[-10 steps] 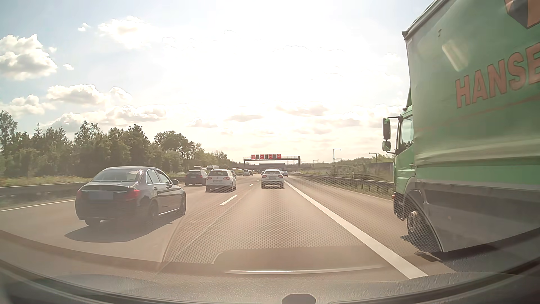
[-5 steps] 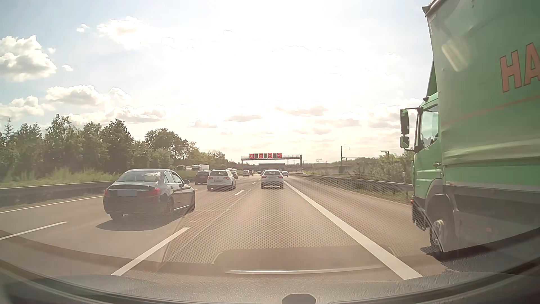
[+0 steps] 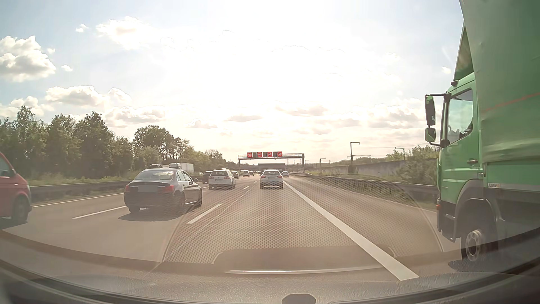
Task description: Follow the waypoints while adhering to traffic rules and regulations
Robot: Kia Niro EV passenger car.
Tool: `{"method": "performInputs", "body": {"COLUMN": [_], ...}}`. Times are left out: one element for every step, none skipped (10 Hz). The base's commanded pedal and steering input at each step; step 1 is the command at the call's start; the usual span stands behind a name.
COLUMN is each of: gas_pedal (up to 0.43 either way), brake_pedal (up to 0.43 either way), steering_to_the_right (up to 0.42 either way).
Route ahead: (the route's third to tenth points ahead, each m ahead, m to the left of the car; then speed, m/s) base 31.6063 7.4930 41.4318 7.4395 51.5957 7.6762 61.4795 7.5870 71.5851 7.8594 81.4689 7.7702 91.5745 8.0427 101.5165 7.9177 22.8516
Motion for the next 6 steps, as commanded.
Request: {"method": "performInputs", "body": {"gas_pedal": [0.000,0.000,0.000,0.000,0.000,0.000], "brake_pedal": [0.000,0.000,0.000,0.000,0.000,0.000], "steering_to_the_right": [-0.002,-0.002,-0.001,-0.002,-0.003,-0.005]}}
